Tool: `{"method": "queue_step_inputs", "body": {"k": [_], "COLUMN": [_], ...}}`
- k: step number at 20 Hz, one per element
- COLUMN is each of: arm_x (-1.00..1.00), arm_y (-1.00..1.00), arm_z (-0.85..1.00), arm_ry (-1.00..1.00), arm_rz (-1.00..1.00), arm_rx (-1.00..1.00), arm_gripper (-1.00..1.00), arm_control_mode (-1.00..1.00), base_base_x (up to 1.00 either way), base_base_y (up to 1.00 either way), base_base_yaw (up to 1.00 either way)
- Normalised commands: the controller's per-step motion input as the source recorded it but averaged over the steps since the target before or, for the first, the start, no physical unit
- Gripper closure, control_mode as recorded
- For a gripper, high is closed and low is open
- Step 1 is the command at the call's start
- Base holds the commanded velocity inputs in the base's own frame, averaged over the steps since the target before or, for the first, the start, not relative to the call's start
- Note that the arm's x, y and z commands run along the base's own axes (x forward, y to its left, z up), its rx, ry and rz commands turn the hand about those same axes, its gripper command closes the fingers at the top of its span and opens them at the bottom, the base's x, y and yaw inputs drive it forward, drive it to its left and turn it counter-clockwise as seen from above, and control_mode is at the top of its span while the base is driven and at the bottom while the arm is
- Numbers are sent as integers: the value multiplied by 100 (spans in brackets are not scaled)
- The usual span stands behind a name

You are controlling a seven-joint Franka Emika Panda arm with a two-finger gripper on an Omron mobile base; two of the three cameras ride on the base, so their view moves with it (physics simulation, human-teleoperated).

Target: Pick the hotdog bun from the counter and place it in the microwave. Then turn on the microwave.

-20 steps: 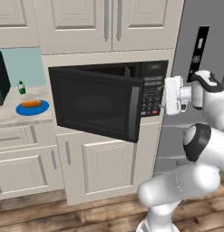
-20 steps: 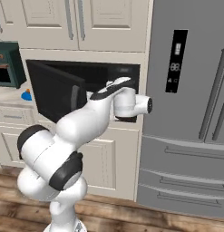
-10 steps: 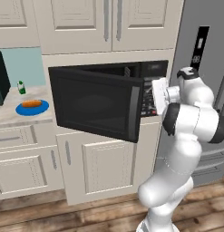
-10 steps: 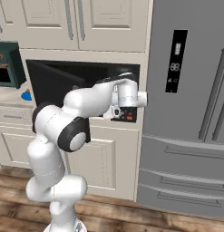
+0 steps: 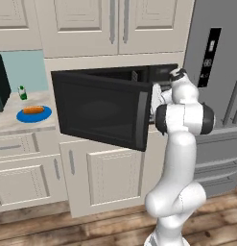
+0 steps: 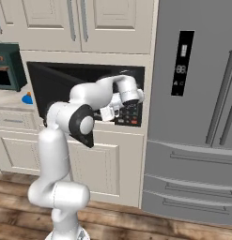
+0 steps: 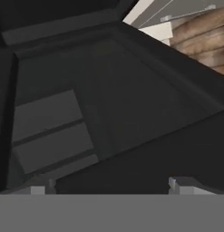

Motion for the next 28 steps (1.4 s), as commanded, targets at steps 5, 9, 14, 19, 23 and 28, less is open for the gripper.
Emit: {"method": "queue_step_inputs", "body": {"k": [5, 9, 14, 19, 23, 28], "arm_x": [-13, -41, -67, -81, -76, -58], "arm_y": [55, 57, 50, 34, 26, 30], "arm_z": [-14, -15, -9, 0, 0, 0], "arm_ry": [-4, -2, -2, -12, -22, -18], "arm_rz": [36, 34, 24, 8, 0, 0], "arm_rx": [0, 0, 2, 20, 37, 38], "arm_gripper": [-100, -100, -100, -100, -100, -100], "arm_control_mode": [-100, -100, -100, -100, -100, -100], "base_base_x": [0, 0, 0, 0, 0, 0], "base_base_y": [0, 0, 0, 0, 0, 0], "base_base_yaw": [0, 0, 0, 0, 0, 0]}}
